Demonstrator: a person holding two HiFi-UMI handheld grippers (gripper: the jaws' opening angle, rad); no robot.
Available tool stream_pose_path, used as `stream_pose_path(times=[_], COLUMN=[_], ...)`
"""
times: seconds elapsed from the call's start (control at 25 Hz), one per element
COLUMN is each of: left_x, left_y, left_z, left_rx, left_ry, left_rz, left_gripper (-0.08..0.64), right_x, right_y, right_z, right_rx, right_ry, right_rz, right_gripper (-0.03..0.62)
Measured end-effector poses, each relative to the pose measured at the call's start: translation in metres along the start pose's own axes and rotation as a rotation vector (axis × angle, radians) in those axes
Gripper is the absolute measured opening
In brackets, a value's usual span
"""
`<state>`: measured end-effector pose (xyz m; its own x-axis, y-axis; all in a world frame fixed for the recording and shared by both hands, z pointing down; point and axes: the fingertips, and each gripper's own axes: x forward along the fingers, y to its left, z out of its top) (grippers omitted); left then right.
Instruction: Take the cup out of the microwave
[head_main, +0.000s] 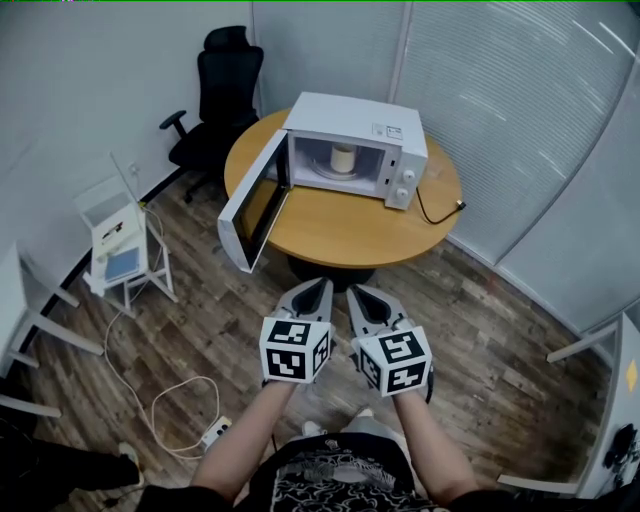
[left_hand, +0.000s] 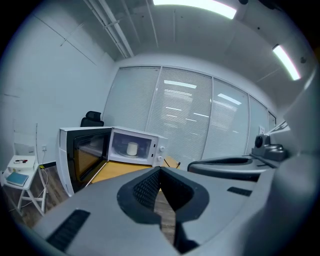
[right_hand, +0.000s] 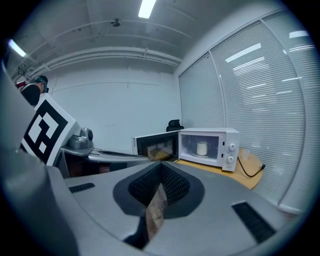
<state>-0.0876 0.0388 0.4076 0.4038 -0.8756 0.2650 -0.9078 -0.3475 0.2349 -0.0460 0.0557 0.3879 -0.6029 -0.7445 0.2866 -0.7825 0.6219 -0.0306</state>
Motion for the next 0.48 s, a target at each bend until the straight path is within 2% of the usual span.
stream_pose_path(times=[0.28,0.48], left_x=[0.027,0.066], left_y=[0.011,0.023], left_z=[0.005,0.008], left_rx=[0.016,0.025], left_ry=[0.012,0.03], left_rz=[-0.003,0.017], left_gripper=[0.008,0.008], right_x=[0.026,0.057], right_y=[-0.017,-0.045], right_z=[0.002,0.002], right_rx=[0.02,0.037], right_ry=[-0.014,-0.018], right_rz=[0.004,0.027], right_gripper=[0.015,0.015])
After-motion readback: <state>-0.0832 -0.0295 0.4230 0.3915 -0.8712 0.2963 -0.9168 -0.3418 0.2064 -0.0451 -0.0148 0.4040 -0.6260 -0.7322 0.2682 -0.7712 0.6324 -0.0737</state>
